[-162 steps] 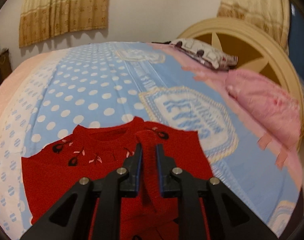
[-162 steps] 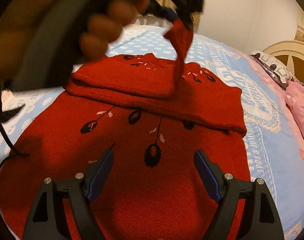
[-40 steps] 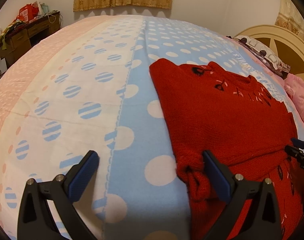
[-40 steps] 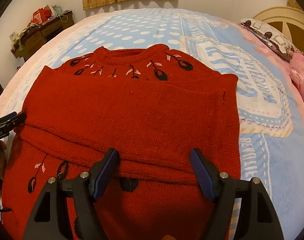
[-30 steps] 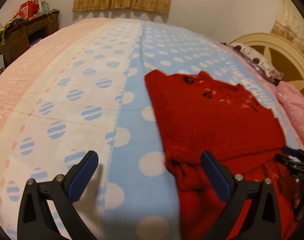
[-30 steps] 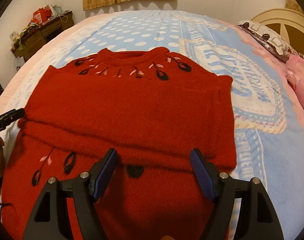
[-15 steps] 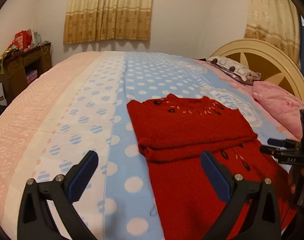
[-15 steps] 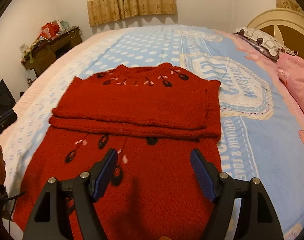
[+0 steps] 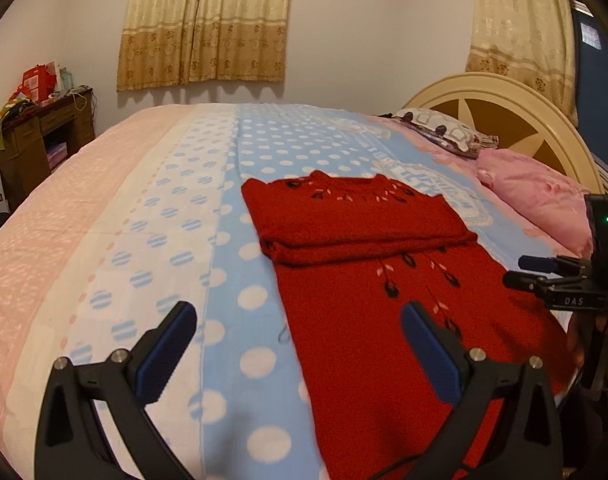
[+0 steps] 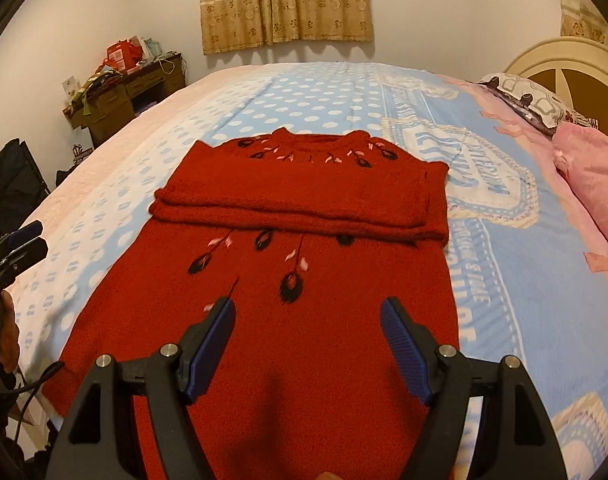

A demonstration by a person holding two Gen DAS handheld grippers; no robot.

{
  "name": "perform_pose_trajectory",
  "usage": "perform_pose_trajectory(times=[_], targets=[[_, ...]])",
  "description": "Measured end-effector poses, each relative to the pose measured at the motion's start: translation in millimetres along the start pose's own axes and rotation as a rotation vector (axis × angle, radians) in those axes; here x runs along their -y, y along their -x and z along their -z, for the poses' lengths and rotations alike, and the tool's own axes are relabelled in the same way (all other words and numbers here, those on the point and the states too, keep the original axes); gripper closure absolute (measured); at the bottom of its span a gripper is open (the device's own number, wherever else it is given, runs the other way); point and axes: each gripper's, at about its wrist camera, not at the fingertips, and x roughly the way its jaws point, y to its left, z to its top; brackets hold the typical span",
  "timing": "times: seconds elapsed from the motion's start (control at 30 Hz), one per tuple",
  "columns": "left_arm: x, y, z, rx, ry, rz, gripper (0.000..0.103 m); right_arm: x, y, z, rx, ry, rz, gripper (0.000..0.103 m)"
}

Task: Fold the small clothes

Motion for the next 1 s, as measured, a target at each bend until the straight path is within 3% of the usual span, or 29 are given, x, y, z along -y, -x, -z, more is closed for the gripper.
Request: perform_pose_trajectory(times=[0.5,0.8,1.0], targets=[[-0.7,35.7,37.7,-0.014,-0.004,-0.011,0.000,-8.4,24.7,40.3,0.000,0.003,0.005,0.027],[11.8,55.7,81.5,-0.095,-0.105,0.005,0.000,-6.8,49.4,67.2,0.007,0.016,0.031,0.027],[23.7,55.9,93.9,-0.122,-0.099,0.047,0.000,-5.2,56.1,84.8,-0.016,0.023,0.038,0.027]])
